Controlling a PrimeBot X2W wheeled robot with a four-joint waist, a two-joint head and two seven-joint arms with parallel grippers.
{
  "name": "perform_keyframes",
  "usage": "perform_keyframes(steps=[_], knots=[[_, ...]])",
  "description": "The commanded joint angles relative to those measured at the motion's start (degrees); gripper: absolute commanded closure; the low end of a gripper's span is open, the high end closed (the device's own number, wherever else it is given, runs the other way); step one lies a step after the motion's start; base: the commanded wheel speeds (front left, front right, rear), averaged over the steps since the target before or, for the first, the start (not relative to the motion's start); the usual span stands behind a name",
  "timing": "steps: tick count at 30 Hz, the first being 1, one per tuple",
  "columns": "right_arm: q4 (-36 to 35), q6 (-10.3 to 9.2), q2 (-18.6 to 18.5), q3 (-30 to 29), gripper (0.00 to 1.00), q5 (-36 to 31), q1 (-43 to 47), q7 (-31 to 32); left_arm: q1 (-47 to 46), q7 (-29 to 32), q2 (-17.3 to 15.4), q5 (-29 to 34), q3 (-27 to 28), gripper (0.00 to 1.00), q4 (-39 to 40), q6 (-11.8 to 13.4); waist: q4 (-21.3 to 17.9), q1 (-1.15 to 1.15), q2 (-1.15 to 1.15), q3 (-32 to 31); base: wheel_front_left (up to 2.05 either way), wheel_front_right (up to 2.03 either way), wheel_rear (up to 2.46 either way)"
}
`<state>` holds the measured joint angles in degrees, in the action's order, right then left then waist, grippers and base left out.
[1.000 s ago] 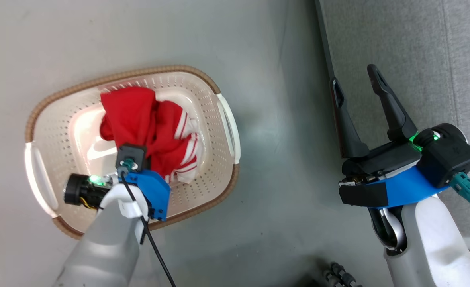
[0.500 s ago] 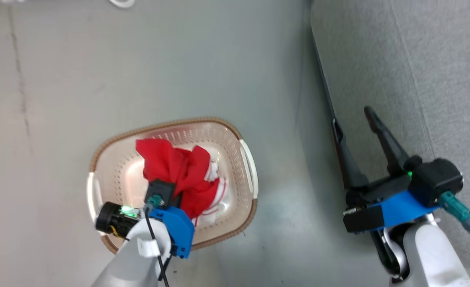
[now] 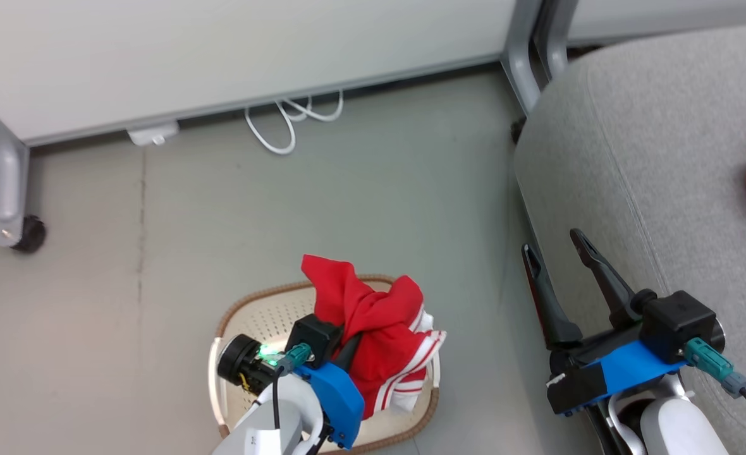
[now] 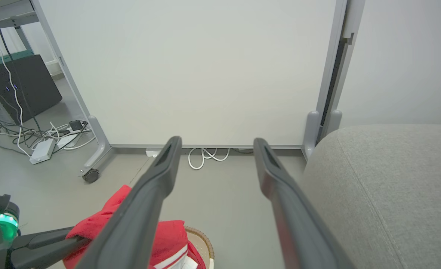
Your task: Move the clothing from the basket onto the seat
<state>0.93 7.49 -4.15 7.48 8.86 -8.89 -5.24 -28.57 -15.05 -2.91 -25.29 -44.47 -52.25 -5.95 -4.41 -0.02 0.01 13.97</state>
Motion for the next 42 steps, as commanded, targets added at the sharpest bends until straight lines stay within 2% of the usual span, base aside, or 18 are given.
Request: perform_keyframes(steps=[1, 13, 20, 34, 42], knots=[[-0.06, 0.01, -0.31, -0.21, 0.0, 0.28, 1.22, 0.18, -0.16, -0.18, 0.03, -0.44, -0.7, 1.0, 0.95, -0.19, 2.02, 0.02, -0.01, -3.65, 0.0, 0.0, 0.0], [-0.19, 0.01, 0.11, -1.59, 0.0, 0.82, 4.88, 1.42, -5.09, -0.18, 0.02, -4.1, -5.91, 1.0, 8.97, -1.08, 5.72, 0.02, -0.01, -9.55, 0.0, 0.0, 0.0], [-0.1, 0.01, 0.52, -2.26, 0.0, 0.83, 6.28, 1.68, -9.84, -0.18, 0.04, -8.92, -10.07, 1.0, 12.37, -0.95, 7.3, 0.02, -0.01, -11.34, 0.0, 0.0, 0.0], [0.76, 0.01, 0.98, -1.57, 0.0, 1.39, 7.54, 1.93, -20.43, -0.15, 0.02, -18.3, -20.34, 1.0, 14.8, 1.43, 8.24, 0.02, -0.01, -13.81, 0.0, 0.0, 0.0], [1.05, 0.01, 1.11, -1.14, 0.0, 1.56, 7.84, 1.68, -22.31, -0.16, 0.02, -21.85, -23.28, 1.0, 14.25, 2.46, 8.08, 0.02, -0.01, -14.15, 0.0, 0.0, 0.0]])
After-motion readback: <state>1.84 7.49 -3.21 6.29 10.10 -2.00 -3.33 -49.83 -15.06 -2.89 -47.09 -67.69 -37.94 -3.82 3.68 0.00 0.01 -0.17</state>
